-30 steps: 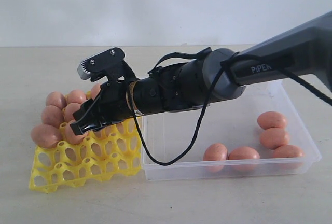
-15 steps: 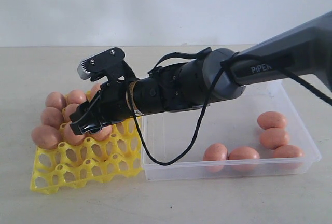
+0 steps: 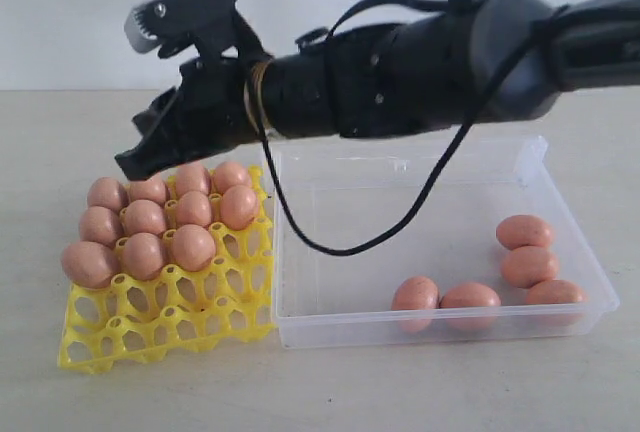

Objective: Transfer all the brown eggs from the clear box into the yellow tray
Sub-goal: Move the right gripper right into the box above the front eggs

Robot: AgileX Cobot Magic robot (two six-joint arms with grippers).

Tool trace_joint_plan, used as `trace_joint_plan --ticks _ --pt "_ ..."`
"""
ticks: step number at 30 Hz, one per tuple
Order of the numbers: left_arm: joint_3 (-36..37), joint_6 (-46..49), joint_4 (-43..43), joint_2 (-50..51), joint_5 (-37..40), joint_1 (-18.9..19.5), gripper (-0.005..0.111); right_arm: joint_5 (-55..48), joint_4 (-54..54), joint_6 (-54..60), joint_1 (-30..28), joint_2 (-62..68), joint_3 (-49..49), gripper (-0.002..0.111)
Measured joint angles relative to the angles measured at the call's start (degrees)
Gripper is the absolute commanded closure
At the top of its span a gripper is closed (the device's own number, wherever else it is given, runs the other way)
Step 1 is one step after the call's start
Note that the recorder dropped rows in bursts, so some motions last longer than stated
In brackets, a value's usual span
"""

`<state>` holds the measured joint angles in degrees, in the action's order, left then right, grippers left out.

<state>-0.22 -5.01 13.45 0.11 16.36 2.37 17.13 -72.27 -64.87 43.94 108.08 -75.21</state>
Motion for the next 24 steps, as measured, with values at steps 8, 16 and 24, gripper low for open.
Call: trace_joint_plan --ticks 8,16,24 --pt "0.0 0.0 0.0 0.0 0.0 0.0 0.085 -32.5 -16.5 2.6 0.0 -6.9 3.9 0.109" --pt "0.0 0.0 0.0 0.0 0.0 0.0 0.085 -71.5 28.8 36.4 -4.3 -7.1 3.2 0.109" --pt "0.0 0.0 0.0 0.0 0.0 0.0 0.085 -72.5 69.8 61.2 -11.8 -7.1 -0.5 0.073"
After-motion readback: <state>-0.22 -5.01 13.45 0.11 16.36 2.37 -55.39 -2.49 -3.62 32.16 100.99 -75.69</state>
